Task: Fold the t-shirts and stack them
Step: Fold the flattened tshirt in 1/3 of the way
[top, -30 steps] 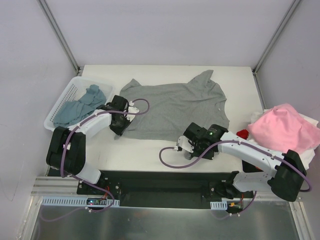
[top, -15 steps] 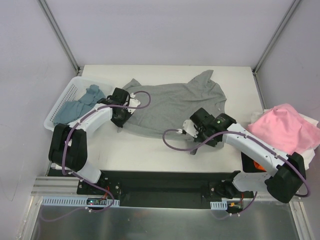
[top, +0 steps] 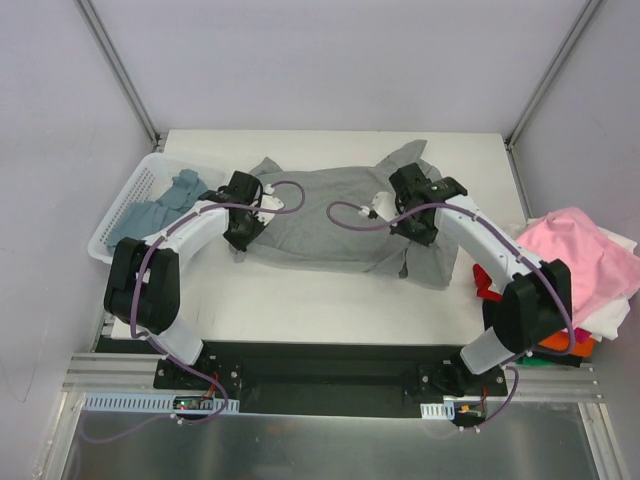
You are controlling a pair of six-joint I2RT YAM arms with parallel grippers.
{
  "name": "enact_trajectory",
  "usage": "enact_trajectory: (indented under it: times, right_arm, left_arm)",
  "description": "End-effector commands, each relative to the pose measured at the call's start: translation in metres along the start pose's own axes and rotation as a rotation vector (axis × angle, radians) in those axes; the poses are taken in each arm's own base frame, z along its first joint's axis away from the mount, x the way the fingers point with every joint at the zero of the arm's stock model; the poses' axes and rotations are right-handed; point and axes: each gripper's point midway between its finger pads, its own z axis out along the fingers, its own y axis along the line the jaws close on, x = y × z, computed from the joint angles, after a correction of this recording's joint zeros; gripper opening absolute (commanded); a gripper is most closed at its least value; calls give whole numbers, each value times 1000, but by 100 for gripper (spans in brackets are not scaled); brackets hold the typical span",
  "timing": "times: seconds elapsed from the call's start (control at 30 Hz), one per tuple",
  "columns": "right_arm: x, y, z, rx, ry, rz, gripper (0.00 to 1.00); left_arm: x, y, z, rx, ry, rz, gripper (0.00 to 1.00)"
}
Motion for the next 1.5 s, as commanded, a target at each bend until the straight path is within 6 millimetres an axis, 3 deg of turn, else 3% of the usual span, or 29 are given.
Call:
enact_trajectory:
  times: [0.0,0.17,0.8,1.27,1.47]
  right_arm:
    - [-16,-39,0,27,-37,4,1]
    - [-29,-70,10,35,-38,27,1]
    - [-67,-121,41,85,-10,-14,1]
    - [-96,-159,42,178,-61,-24,1]
    - [-100,-172,43,222,-57,-39,1]
  left_arm:
    - [-8,10,-8,-33,7,41,0]
    - [-11,11,-7,-19,25,48,0]
    - [-17,13,8,12,75,59,0]
    - [-25,18,14,9,86,59,0]
    - [-34,23,16,4,81,64,0]
